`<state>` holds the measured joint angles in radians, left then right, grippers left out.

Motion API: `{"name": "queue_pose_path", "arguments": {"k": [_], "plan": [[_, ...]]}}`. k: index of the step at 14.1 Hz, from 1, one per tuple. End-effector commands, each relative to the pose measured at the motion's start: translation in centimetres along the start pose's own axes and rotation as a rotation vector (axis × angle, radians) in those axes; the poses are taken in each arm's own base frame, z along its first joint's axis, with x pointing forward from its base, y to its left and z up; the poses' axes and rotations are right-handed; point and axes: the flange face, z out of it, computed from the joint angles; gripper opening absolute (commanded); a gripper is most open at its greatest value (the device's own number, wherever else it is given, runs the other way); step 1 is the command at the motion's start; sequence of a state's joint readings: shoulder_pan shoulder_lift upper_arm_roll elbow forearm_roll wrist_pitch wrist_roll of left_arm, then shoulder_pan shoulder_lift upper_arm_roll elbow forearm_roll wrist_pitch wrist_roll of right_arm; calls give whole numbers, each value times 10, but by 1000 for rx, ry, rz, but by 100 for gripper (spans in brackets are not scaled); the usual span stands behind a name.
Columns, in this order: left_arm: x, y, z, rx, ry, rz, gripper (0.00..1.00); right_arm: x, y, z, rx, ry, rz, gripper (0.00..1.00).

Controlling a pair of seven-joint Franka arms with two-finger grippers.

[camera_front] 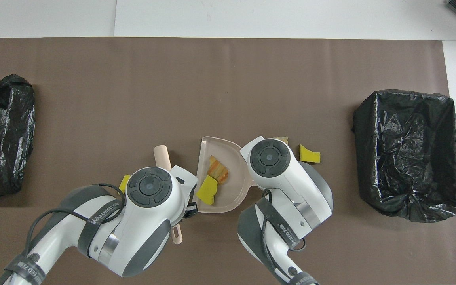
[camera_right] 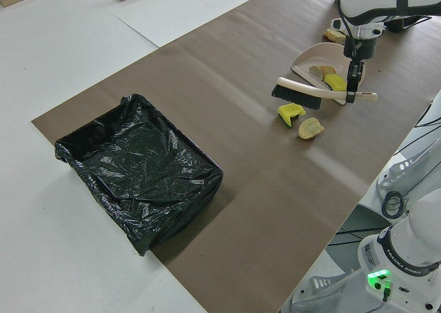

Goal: Sweep and dump trash in bin
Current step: 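Brush the debris into the dustpan held by the right gripper, then sweep the remaining sponge and crumbs into the dustpan with the left gripper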

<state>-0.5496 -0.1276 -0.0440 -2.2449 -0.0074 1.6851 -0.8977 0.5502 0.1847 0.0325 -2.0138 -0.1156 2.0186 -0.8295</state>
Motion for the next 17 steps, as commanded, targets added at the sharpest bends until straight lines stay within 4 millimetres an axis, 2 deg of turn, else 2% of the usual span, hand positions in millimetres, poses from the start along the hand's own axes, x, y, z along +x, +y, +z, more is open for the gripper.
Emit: {"name": "queue_pose_path", "arguments": {"k": [1, 4, 5, 7, 8, 9, 10, 13, 14, 17], "plan": [[-11, -27, 13, 55, 14, -149, 0, 15, -7, 4, -28, 22, -24, 0], [-9, -55, 42, 58, -12, -185, 0, 25, -13, 7, -29, 19, -29, 0], [-7, -58, 52, 61, -21, -167, 0, 25, -13, 7, -28, 18, -28, 0], [0, -60, 59, 42, -17, -141, 0, 24, -13, 7, -24, 15, -26, 0], [2, -59, 61, 46, -23, -87, 0, 24, -13, 7, -24, 15, -26, 0], [3, -61, 63, 44, -33, 38, 0, 24, -13, 8, -23, 14, -25, 0], [12, -69, 65, 32, -48, 97, 0, 24, -13, 8, -23, 14, -26, 0], [22, -60, 63, -24, -15, 168, 0, 23, -13, 8, -22, 13, -23, 0], [26, -50, 65, -38, 3, 227, 0, 23, -13, 9, -19, 11, -23, 0], [24, -2, 58, -145, 58, 292, 0, 23, -13, 8, -19, 10, -23, 0]]}}
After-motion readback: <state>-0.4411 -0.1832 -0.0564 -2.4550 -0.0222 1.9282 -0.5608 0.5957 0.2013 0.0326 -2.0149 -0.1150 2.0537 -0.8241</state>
